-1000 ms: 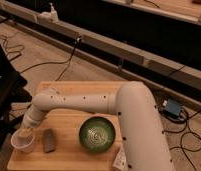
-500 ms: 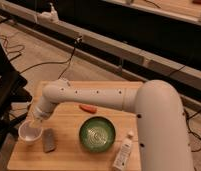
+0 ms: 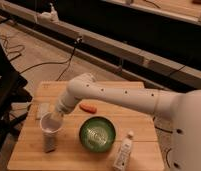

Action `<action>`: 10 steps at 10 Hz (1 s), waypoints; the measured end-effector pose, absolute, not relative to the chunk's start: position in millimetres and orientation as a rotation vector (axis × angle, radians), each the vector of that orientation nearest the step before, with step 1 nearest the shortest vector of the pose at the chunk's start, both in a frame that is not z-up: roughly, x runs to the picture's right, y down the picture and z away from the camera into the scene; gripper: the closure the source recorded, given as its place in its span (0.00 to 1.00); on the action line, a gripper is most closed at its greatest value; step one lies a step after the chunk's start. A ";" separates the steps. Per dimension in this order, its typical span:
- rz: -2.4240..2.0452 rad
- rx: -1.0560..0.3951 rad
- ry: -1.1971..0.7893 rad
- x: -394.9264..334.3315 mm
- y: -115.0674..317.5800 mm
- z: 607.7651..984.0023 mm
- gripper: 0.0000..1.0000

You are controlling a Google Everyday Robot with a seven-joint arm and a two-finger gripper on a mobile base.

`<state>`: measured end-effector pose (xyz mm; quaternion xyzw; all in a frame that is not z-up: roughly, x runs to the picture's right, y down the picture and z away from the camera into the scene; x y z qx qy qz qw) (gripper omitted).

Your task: Place the ceramic cup in the ceramic bowl

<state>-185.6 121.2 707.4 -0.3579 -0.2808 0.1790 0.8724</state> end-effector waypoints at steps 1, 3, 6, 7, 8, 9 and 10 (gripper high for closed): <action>0.419 -0.731 -0.560 -158.1 114.4 704.9 0.84; 0.510 -0.673 -0.517 -109.2 98.5 694.5 0.84; 0.526 -0.659 -0.512 -101.8 95.5 691.1 0.84; 0.527 -0.659 -0.512 -101.5 95.6 691.3 0.84; 0.527 -0.659 -0.509 -100.0 95.8 692.0 0.84; 0.531 -0.659 -0.494 -95.8 96.3 694.0 0.84; 0.551 -0.653 -0.455 -80.4 97.2 700.2 0.84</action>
